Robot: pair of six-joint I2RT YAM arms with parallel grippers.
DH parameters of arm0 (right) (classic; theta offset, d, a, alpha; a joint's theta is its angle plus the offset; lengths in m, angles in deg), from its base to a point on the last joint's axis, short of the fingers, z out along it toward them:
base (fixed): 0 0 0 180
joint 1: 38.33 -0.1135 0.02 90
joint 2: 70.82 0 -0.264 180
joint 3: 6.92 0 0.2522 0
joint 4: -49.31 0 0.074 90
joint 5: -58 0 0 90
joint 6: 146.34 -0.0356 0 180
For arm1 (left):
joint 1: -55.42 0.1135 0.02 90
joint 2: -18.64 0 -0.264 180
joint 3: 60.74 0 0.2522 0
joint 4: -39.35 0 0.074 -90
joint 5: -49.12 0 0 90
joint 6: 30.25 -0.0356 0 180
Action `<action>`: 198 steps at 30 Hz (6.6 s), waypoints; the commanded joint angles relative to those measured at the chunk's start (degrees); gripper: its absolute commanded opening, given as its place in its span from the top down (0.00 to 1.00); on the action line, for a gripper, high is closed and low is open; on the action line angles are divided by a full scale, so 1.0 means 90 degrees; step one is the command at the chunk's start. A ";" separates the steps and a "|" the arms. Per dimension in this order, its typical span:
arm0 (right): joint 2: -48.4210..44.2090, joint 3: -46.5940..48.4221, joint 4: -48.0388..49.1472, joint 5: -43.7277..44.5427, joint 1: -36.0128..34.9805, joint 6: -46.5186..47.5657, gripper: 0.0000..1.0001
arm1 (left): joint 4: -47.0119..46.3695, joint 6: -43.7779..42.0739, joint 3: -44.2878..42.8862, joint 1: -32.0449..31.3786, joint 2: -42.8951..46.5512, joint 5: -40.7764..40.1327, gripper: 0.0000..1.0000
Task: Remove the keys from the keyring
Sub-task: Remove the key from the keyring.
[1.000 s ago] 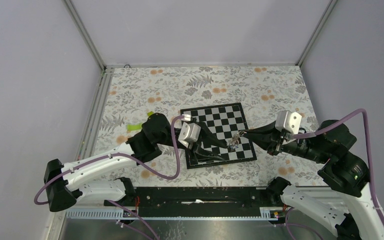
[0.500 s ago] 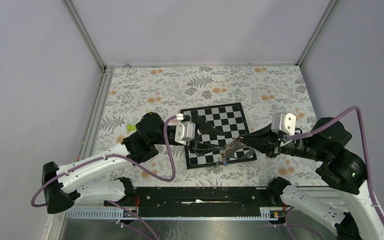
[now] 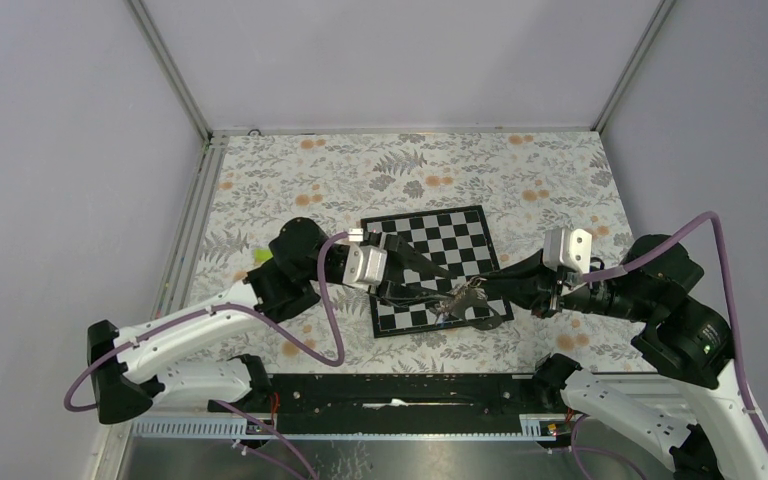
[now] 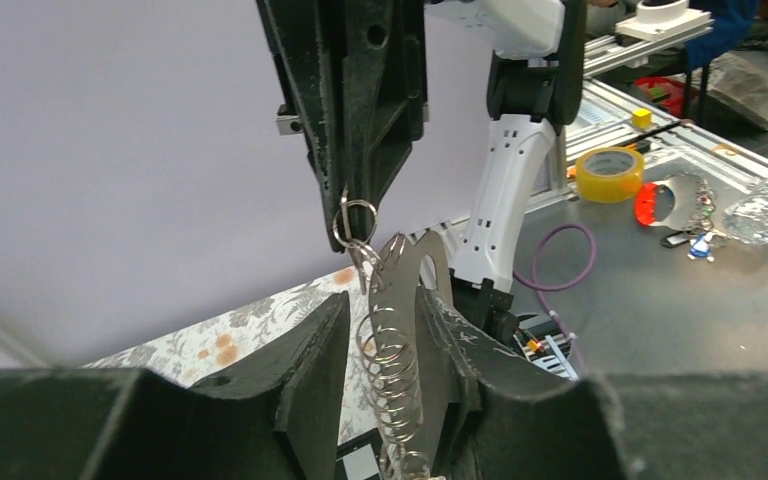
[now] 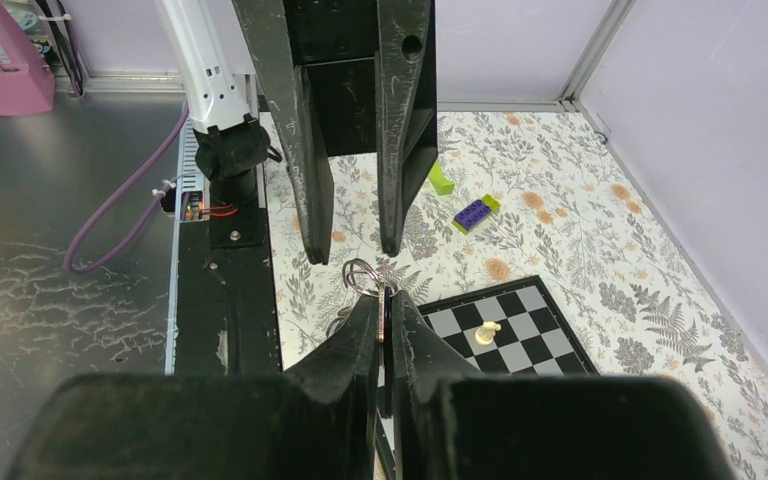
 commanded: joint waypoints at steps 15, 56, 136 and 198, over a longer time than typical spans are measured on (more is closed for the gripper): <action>-0.0003 0.0112 0.0315 -0.0234 -0.0010 -0.0038 1.00 | -0.0354 0.0155 -0.0491 0.0007 -0.0391 0.0927 0.68; 0.0072 0.0108 -0.0069 -0.0323 -0.0007 0.0034 1.00 | -0.0599 0.0327 -0.0650 0.0000 -0.0609 0.0765 0.92; 0.0785 0.0755 -0.0874 -0.0642 -0.0016 -0.0048 1.00 | 0.4293 -0.1485 -0.2798 0.0341 -0.0841 -0.1081 0.94; 0.1048 0.0501 0.0744 0.1771 -0.0009 -0.2620 1.00 | 0.2325 0.0372 -0.1326 0.0342 -0.0326 -0.1855 0.70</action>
